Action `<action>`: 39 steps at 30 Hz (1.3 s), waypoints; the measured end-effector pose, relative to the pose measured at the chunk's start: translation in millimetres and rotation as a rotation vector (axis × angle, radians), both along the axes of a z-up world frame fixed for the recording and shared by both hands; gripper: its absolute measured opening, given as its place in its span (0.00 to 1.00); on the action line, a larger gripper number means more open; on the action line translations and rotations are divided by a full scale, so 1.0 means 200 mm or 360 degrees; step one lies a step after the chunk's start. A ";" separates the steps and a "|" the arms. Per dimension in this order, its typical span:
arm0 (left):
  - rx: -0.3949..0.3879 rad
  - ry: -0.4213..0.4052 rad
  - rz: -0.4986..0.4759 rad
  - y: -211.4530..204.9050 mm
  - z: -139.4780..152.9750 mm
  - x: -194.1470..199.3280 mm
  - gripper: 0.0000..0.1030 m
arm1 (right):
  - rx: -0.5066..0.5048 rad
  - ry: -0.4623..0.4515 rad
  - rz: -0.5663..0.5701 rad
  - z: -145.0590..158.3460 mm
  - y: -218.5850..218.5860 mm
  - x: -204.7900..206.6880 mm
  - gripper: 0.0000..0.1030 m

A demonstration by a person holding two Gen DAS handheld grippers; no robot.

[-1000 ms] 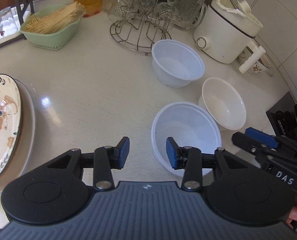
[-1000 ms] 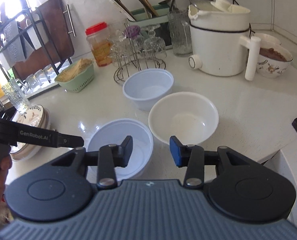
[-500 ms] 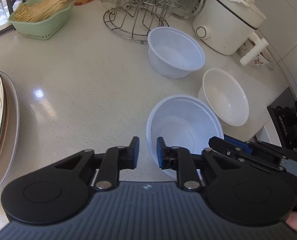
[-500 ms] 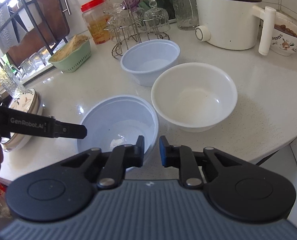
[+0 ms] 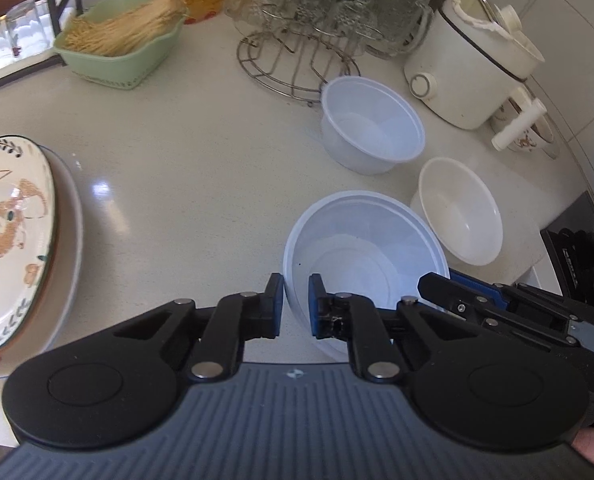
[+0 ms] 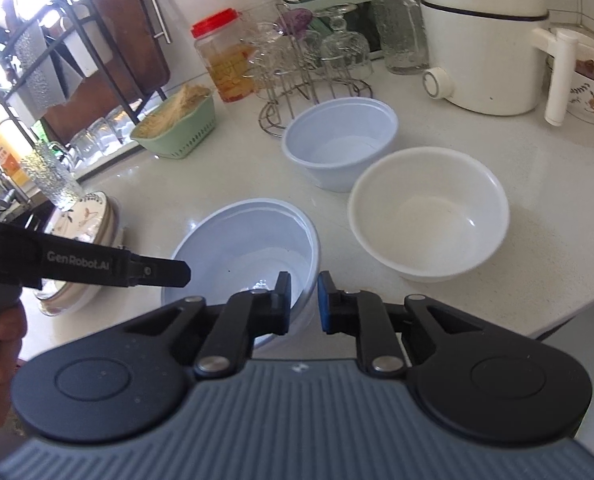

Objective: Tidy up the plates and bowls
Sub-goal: 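Close both grippers on the rim of the blue-tinted bowl, then lift the blue-tinted bowl with both grippers toward the plate stack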

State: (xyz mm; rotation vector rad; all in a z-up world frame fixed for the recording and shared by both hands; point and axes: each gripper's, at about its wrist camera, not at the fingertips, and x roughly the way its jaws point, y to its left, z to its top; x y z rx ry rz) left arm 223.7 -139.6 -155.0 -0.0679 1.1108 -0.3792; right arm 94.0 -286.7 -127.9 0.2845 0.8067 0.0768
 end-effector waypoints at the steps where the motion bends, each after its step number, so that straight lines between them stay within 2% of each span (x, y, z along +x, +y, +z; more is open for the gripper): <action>1: 0.0002 0.0001 0.0017 0.02 0.01 0.00 0.15 | 0.0005 0.0000 0.0013 0.00 0.01 0.01 0.17; 12: 0.0027 0.0045 0.0108 0.22 0.05 0.11 0.15 | 0.0042 -0.0013 0.0087 0.04 0.18 0.17 0.17; 27: 0.0050 0.0127 0.0006 0.33 -0.04 0.28 0.15 | 0.0055 0.0105 -0.0035 -0.04 0.30 0.31 0.18; 36: 0.0062 0.0114 0.0004 0.38 -0.05 0.30 0.16 | 0.0015 0.0157 -0.0038 -0.05 0.37 0.36 0.19; 38: 0.0047 0.0116 0.0022 0.40 -0.05 0.30 0.18 | 0.0024 0.0166 -0.0038 -0.06 0.38 0.36 0.19; 39: 0.0043 0.0112 0.0028 0.41 -0.05 0.31 0.23 | 0.0021 0.0166 -0.0037 -0.06 0.38 0.36 0.19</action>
